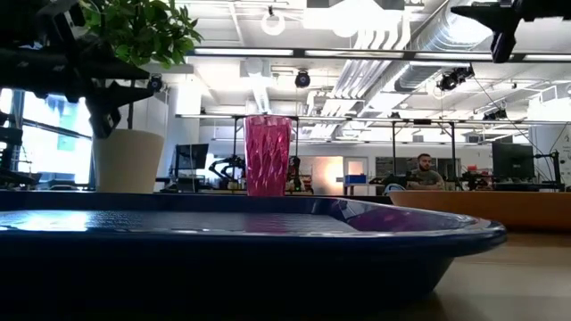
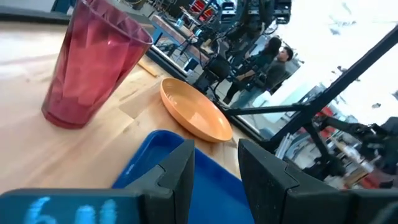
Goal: Pick and place plate/cup/fork/spoon on tray
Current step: Put the orange plate on the center of the blue tray
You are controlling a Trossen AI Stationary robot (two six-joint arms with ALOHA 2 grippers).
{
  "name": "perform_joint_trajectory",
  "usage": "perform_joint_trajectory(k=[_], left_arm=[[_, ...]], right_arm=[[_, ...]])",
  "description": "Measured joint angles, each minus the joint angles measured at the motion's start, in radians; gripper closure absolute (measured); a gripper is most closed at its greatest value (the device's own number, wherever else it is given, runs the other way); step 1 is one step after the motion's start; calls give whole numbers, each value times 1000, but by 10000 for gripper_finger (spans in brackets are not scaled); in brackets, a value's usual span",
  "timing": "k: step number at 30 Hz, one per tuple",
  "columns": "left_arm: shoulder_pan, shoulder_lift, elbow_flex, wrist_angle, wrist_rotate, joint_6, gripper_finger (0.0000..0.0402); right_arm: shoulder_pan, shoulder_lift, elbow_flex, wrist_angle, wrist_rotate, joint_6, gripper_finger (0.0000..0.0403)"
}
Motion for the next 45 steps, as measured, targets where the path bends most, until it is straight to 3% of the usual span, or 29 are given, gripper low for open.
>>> perform_joint_trajectory(k=[7,15,21,28,38,45], left_arm=[[0,0,0,0,0,-72,287],[0,0,0,0,0,-79,287],[0,0,0,0,0,-79,287],[0,0,0,0,0,-79,287],[0,0,0,-2,1,-80,287],[0,0,0,-2,1,-79,287]], right_arm=[[0,220,269,-500,-88,280,293],[0,441,377,-859,-263,730,293],[1,558,357,-976,-422,1001,293],[3,670,357,-1050,-530,1201,293],[3,811,357,-1117,-667,1298,293],[6,913,357,-1115,-702,1301,293]])
